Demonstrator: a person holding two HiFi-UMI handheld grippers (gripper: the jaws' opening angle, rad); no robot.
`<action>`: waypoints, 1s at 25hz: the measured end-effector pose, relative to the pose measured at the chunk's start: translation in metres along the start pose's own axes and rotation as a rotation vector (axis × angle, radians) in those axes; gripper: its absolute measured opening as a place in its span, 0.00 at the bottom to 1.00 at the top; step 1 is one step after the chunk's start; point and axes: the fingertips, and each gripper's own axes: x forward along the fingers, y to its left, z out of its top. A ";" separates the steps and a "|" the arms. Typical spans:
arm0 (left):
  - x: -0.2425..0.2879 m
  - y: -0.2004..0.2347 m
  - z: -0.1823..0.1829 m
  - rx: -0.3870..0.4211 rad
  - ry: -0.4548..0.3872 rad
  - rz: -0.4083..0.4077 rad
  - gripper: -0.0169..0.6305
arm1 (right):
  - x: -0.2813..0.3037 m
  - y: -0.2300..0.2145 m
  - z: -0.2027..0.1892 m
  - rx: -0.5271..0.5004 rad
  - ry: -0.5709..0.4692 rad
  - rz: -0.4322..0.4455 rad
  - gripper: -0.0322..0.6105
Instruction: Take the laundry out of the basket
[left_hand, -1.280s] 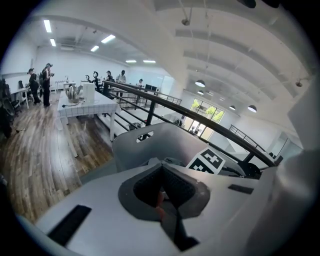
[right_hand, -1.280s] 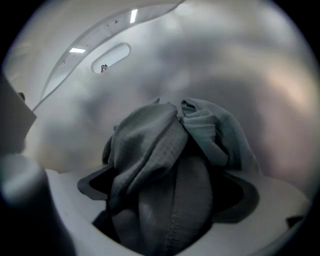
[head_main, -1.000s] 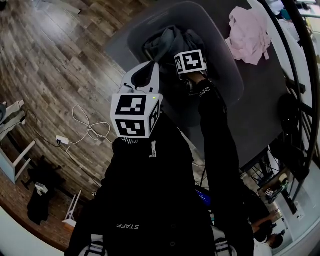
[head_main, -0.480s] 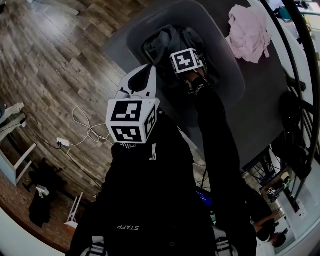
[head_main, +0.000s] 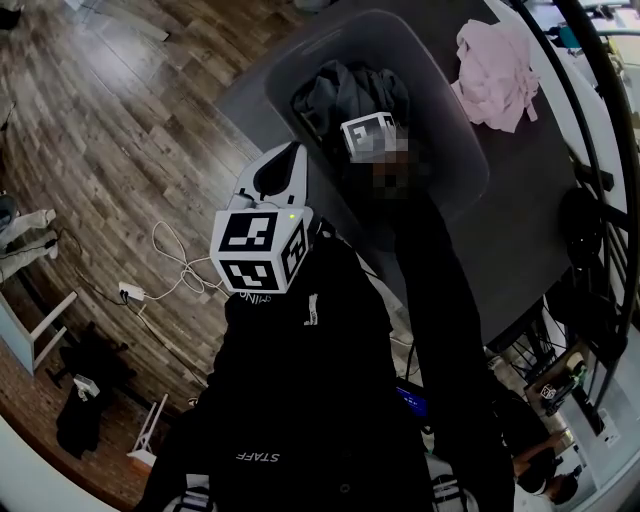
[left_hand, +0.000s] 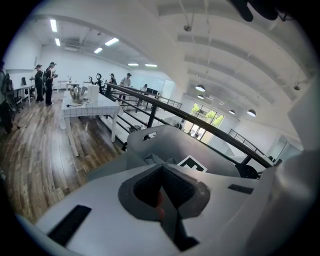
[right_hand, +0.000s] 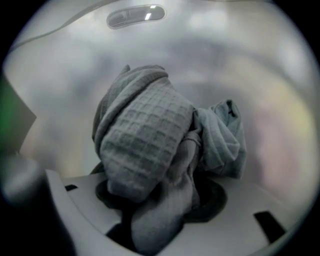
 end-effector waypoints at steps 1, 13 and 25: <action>-0.004 0.000 0.001 0.001 -0.006 0.002 0.03 | -0.006 0.000 0.002 0.003 -0.012 0.002 0.49; -0.058 -0.012 0.028 0.033 -0.091 0.008 0.03 | -0.177 0.010 0.050 0.009 -0.427 -0.003 0.47; -0.118 -0.055 0.081 0.104 -0.276 -0.017 0.03 | -0.370 0.014 0.043 0.129 -0.836 -0.133 0.47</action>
